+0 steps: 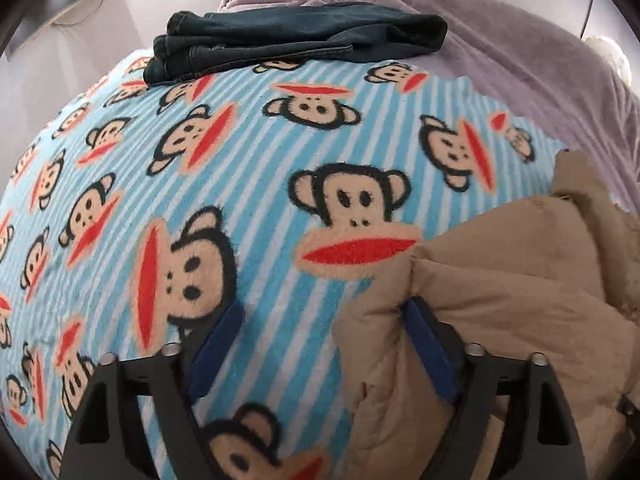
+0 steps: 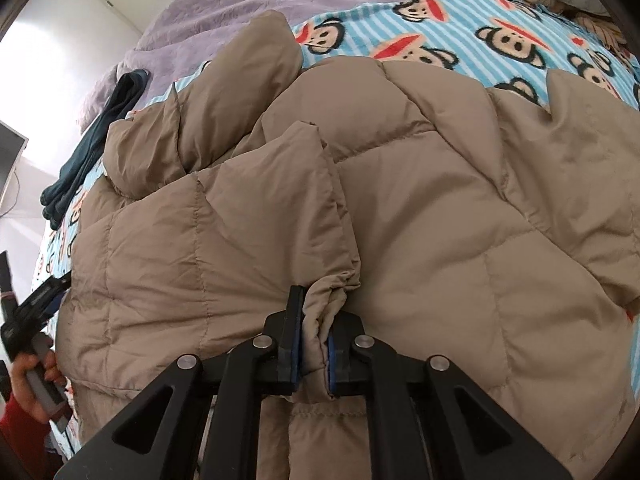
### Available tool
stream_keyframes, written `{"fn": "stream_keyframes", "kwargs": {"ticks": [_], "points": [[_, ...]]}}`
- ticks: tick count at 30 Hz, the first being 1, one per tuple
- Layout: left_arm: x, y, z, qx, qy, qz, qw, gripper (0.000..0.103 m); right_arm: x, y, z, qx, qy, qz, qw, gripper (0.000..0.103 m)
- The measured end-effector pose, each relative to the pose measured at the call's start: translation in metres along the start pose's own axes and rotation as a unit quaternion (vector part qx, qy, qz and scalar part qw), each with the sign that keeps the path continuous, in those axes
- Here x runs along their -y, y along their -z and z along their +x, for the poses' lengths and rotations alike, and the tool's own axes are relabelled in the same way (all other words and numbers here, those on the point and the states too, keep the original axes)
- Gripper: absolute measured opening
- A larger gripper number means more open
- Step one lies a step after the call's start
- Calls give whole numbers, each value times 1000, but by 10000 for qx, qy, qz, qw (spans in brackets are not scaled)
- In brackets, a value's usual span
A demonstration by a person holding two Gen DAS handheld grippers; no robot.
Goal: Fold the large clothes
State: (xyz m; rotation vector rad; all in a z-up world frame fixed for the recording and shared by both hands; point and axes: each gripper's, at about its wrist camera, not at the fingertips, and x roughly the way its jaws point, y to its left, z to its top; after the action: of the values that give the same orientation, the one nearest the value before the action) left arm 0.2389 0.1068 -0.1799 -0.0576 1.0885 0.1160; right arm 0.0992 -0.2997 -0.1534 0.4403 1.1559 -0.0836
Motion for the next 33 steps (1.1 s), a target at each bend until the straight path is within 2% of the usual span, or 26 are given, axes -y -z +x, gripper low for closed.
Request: {"fn": "stream_keyframes", "kwargs": {"ticks": [3,6,8,10,16,23,24,25,26,27,33], "points": [[2,-1,-6,11,-84,75,9999,87,-1,-1,-1,-25,27,-19,10000,9],[-6,-3,-23,50,-77,9,10000,87,-1,-4,-9,-155,30,68,9999,19],[-9,-1,-37,127,-43,53,9999,87,2,-3,-20,-190,38,146,9997,40],[-11,4,-55,230,9,133,9996,87,6,-1,-33,-161,-27,239,9996,56],[-1,29,-94,192,349,340,9986,87,21,9,-64,-140,22,474,9988,75],[31,67,-122,-86,735,608,9954,88,31,27,-82,-286,-191,644,9973,79],[37,72,-126,-117,752,656,9949,93,31,29,-84,-302,-227,658,9971,80],[42,77,-129,-156,766,681,9946,103,32,31,-86,-322,-257,676,9969,92],[47,81,-133,-138,809,691,9942,103,34,34,-89,-326,-302,712,9965,100],[52,85,-135,-170,839,721,9937,103,36,36,-91,-309,-335,738,9962,102],[87,105,-149,-314,988,995,9896,103,52,49,-106,-306,-504,927,9939,103]]}}
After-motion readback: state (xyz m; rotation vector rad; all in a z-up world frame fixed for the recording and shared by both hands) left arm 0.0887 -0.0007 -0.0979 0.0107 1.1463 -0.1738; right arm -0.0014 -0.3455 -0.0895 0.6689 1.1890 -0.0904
